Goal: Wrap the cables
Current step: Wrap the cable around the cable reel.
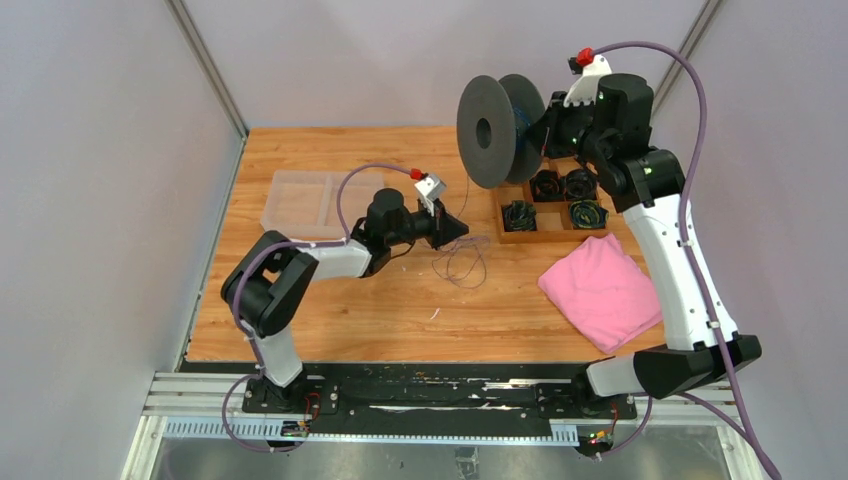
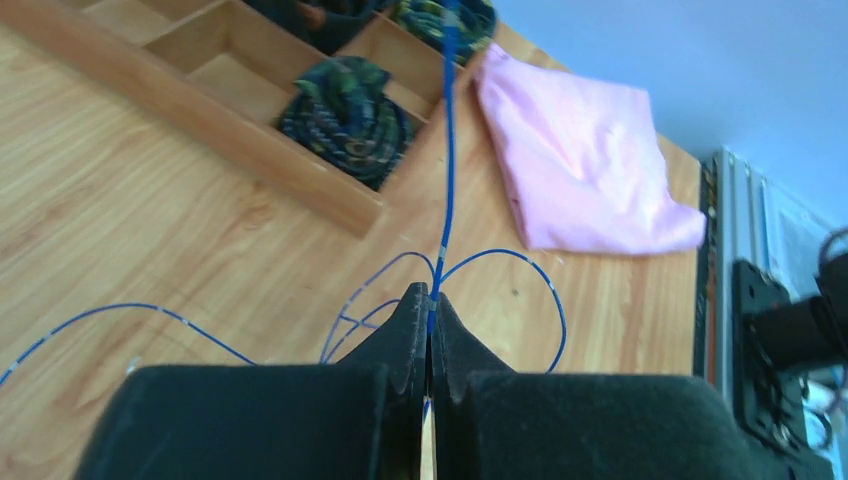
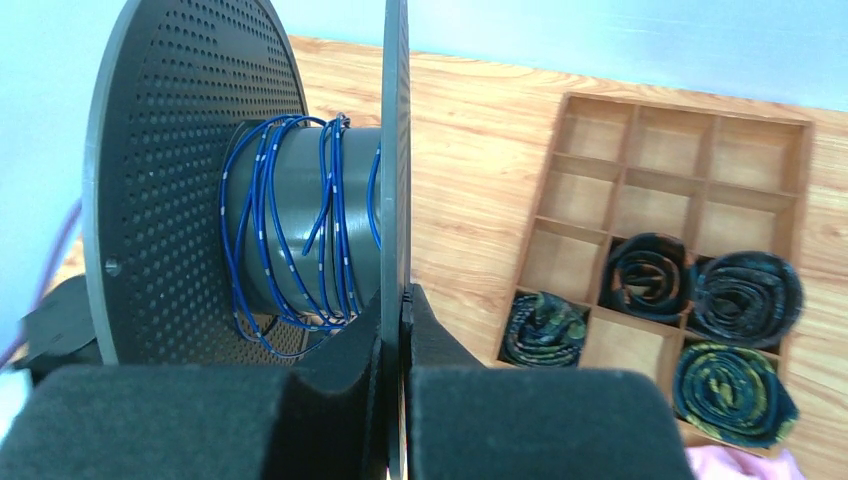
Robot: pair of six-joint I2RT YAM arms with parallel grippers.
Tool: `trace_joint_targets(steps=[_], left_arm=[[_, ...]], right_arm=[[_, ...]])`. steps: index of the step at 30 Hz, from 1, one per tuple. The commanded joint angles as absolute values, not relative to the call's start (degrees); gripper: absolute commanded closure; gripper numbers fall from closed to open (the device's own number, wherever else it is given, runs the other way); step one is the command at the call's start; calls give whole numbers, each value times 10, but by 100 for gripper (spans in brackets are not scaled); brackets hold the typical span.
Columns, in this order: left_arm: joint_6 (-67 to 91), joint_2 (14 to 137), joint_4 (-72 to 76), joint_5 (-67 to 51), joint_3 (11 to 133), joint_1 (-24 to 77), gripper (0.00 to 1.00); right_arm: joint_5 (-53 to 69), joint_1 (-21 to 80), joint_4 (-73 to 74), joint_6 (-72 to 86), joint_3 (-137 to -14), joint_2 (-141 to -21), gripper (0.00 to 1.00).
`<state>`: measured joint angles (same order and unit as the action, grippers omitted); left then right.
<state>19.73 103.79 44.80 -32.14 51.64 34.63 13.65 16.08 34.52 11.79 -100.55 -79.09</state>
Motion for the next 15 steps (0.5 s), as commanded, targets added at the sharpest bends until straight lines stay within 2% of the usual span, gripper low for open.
trace_joint_targets(steps=[1,6,15], left_arm=[[135,961,388,-335,495,378,99],[81,913,280,-344,520,418,100],[52,892,91,-405,644,448,100]], right_arm=[[62,153,293,104,-1017,-793,99],[15,166,269,82,-979,-798,99],[-65,204,203,18,-891,-794,99]])
